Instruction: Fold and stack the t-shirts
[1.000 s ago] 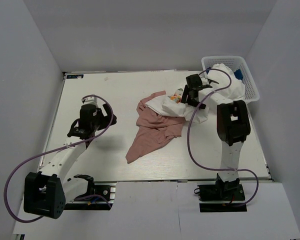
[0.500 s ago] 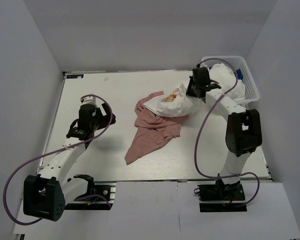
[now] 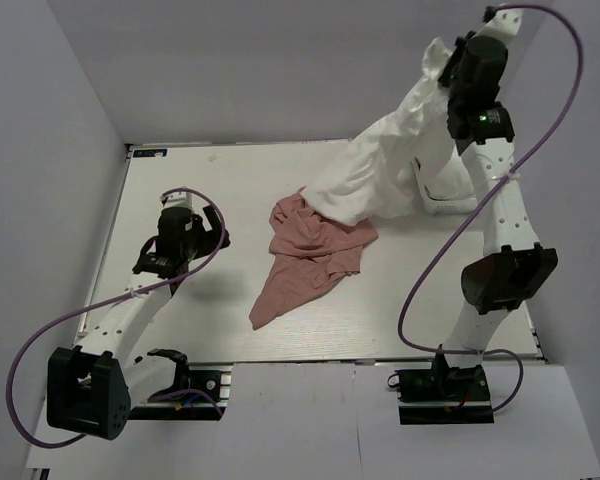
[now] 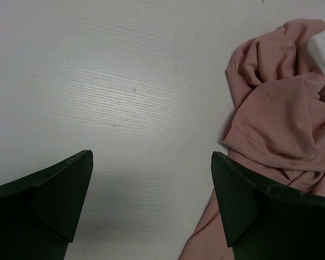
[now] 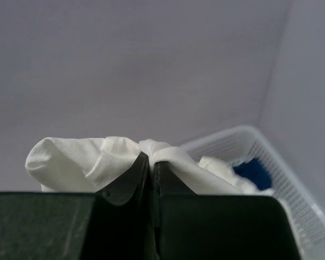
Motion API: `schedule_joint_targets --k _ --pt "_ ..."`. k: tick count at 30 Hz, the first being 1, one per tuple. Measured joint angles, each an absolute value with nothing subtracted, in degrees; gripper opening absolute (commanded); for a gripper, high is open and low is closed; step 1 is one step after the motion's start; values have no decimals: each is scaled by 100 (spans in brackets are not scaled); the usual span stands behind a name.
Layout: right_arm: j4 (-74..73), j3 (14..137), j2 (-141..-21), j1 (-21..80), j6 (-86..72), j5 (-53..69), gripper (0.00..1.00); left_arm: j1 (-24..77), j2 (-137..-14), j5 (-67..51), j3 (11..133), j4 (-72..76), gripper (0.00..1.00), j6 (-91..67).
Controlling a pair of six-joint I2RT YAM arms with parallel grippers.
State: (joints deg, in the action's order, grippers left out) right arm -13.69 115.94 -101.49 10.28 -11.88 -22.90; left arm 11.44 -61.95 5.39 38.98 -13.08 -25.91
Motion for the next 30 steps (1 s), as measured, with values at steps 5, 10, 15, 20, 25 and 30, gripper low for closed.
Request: schedule_joint_targets --k 5,10,15,20,25,30 --pt "-934 12868 -10648 526 -578 -2985 0 1144 -6324 609 3918 -1350 100 -2576" --pt "532 13028 -10659 287 569 -3736 0 1144 -6578 668 3966 -1439 100 -2591" --pt "2239 13220 -10728 139 1323 -3785 0 1144 -6768 679 4034 -1492 100 -2657" --pt "3055 13345 -10748 -5 1544 -3280 0 1144 -6882 663 4088 -1461 100 -2753" --pt "3317 13410 -10947 -174 1664 -2965 0 1144 -6901 659 4141 -1455 100 -2797" --pt "3256 12416 -10884 -231 1516 -2681 0 1144 -6956 626 4145 -1450 100 -2814"
